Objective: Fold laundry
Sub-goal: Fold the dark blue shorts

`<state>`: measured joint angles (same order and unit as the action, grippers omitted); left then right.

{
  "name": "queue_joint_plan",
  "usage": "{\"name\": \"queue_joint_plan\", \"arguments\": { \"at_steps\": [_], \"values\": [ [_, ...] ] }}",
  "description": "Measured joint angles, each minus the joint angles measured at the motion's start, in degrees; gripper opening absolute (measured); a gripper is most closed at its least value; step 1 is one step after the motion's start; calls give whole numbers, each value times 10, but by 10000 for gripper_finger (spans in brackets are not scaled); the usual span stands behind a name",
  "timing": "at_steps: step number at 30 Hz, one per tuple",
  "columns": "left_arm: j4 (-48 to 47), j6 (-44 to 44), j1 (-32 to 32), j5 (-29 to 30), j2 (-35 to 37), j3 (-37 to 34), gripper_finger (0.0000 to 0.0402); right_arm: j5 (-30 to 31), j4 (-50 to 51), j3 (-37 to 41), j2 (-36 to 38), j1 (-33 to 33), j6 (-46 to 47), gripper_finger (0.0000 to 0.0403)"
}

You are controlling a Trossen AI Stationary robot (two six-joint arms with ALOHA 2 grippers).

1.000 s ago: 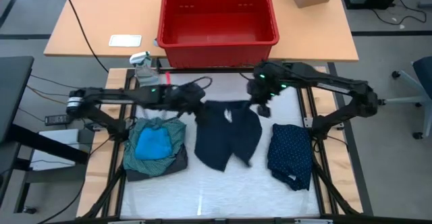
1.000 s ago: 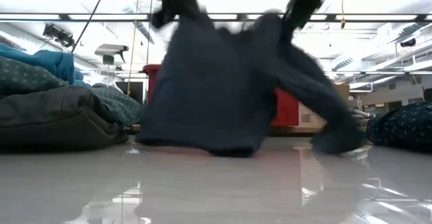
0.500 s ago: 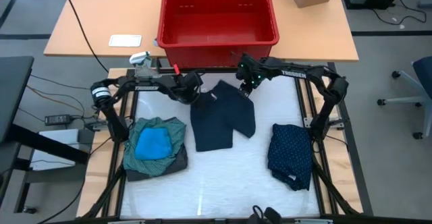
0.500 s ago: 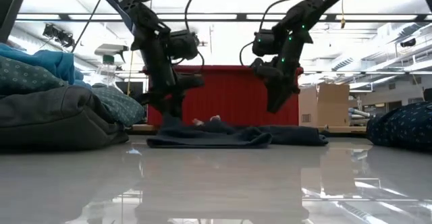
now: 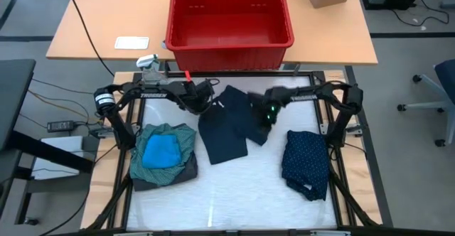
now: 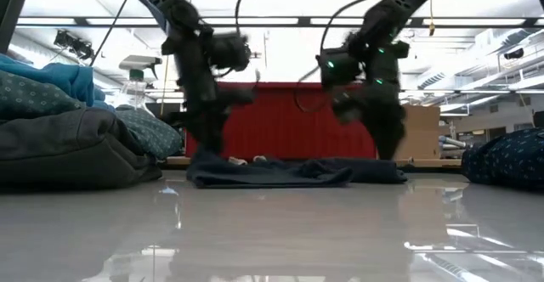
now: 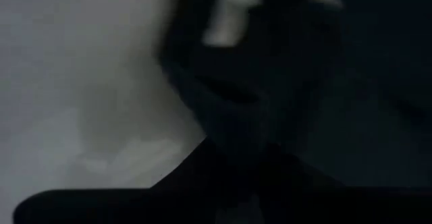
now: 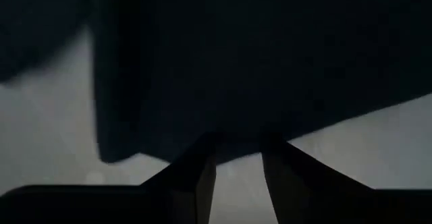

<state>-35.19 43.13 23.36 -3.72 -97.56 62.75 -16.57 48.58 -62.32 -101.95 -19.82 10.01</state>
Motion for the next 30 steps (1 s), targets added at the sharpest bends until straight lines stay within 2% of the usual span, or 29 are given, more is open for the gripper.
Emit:
{"name": "queue_joint_plan", "arguments": {
  "at_steps": [3,4,8,10,11,12,18,23,25,28,30],
  "values": [
    [7,-20,-27,-51,2,25,86,35,0,46,2,23,5,125],
    [10,-28,-36,-54,2,34,86,69,9,58,10,27,1,125],
    [10,-46,-61,-43,2,63,87,289,86,83,43,33,-7,126],
    [14,-52,-65,-36,2,75,87,350,83,82,81,29,-7,127],
    [11,-54,-65,-34,2,80,87,358,79,80,102,27,-7,127],
    [11,-55,-65,-32,2,83,87,345,72,80,123,24,-7,127],
    [-19,-45,-75,-26,2,80,86,148,-36,80,204,37,42,127],
    [-33,-21,-138,12,1,46,79,124,-183,101,218,114,30,128],
    [-27,-32,-157,56,1,46,79,124,-259,120,204,149,19,128],
    [-25,-116,-172,135,8,61,86,118,-372,141,166,186,48,128],
    [-13,-206,-178,163,21,75,96,96,-422,142,135,198,75,128]
  ]
}}
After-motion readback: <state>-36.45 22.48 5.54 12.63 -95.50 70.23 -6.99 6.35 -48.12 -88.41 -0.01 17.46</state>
